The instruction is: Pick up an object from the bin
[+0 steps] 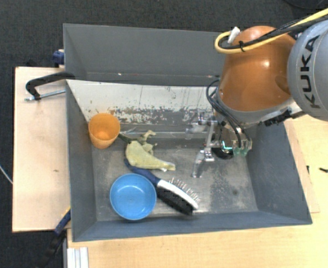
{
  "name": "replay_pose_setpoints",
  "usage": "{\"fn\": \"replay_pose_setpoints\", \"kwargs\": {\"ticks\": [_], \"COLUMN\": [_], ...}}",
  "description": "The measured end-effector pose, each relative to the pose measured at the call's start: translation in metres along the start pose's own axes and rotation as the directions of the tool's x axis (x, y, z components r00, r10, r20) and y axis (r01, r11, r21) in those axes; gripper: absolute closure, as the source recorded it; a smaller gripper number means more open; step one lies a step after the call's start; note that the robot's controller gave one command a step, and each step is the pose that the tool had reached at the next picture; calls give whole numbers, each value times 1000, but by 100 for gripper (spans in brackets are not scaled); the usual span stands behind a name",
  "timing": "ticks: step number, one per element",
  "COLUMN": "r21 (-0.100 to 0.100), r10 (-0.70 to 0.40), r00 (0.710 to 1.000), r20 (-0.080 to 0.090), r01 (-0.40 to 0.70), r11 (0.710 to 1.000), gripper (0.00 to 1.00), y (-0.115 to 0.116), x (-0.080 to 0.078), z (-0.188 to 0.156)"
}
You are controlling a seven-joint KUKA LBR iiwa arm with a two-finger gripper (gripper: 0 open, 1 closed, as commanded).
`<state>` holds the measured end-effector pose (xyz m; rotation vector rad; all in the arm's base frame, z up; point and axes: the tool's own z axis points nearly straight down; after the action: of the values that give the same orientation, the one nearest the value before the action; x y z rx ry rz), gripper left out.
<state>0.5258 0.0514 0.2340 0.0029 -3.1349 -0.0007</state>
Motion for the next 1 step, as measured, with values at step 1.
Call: {"fn": "replay_pose_setpoints", "kwargs": {"ticks": [1], "r21": [2], "r10": [-155], "r00": [988], "r20": [15], "r01": [155], "r11": [988], "gripper": [0], "y": [54], "x": [-14], "z": [157]}}
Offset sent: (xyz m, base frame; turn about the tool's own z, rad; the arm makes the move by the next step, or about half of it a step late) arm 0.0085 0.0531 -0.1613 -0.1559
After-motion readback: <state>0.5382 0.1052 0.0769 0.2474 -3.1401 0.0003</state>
